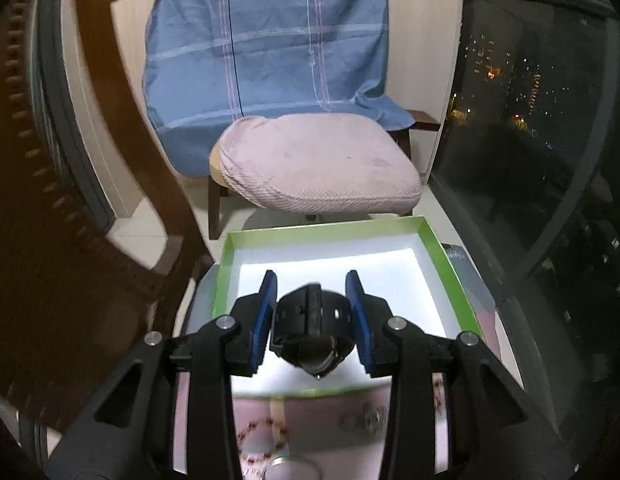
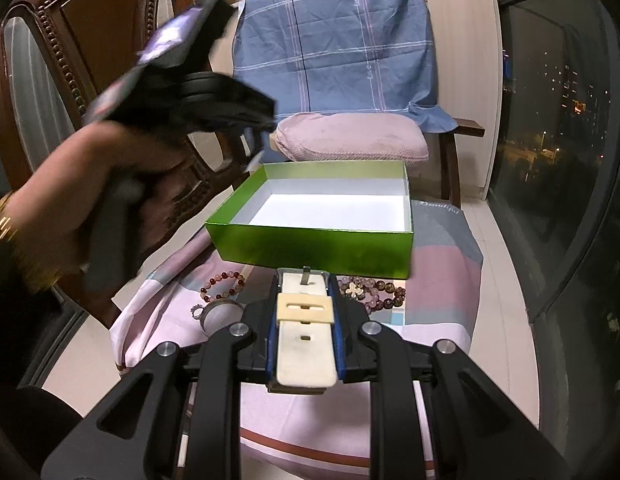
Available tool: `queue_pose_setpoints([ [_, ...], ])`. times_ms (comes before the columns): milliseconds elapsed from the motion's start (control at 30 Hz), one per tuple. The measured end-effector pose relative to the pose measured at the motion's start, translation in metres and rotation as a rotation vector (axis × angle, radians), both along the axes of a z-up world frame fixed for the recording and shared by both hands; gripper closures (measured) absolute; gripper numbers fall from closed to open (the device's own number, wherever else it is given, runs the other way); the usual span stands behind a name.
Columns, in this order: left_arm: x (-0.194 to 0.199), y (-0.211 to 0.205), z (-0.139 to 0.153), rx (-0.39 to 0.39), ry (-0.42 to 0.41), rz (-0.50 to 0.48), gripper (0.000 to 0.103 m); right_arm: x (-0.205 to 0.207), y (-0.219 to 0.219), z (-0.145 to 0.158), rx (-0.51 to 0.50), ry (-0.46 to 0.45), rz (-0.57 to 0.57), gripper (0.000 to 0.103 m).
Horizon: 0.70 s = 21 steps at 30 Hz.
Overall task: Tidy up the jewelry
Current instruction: 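Lower the black watch into the green box and open the left tool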
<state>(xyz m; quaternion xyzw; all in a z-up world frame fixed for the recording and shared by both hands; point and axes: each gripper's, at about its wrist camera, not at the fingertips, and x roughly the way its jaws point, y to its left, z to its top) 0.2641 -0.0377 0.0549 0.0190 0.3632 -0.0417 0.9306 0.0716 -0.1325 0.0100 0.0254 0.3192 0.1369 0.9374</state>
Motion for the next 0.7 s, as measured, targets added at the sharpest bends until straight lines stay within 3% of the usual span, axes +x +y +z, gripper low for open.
queue_pose_setpoints([
  [133,0.038,-0.001,-0.021,0.011,0.073,0.028,0.064,0.001,0.002,-0.002,-0.006,0.006,0.006,0.082],
  [200,0.048,-0.001,-0.034,0.037,0.103,0.044,0.048,0.002,0.002,-0.003,-0.011,0.008,0.009,0.082],
  [233,0.048,0.000,-0.036,0.050,0.101,0.053,0.034,0.003,0.001,-0.003,-0.011,0.011,0.007,0.082],
  [300,0.040,0.006,-0.035,0.066,0.074,0.082,0.029,0.004,-0.001,-0.003,-0.011,0.013,0.001,0.082],
  [400,0.010,0.015,-0.022,0.034,0.041,0.078,0.025,0.004,-0.003,-0.003,-0.009,0.015,-0.008,0.082],
  [467,-0.029,0.015,-0.006,0.059,-0.030,0.062,0.015,0.003,-0.003,-0.003,-0.007,0.013,-0.009,0.082],
  [567,-0.094,0.014,0.015,0.074,-0.131,0.028,0.008,0.004,-0.002,-0.004,-0.011,0.013,-0.012,0.082],
  [700,-0.167,0.021,0.021,0.006,-0.193,0.012,0.004,0.004,0.002,-0.004,-0.017,0.008,-0.011,0.081],
])
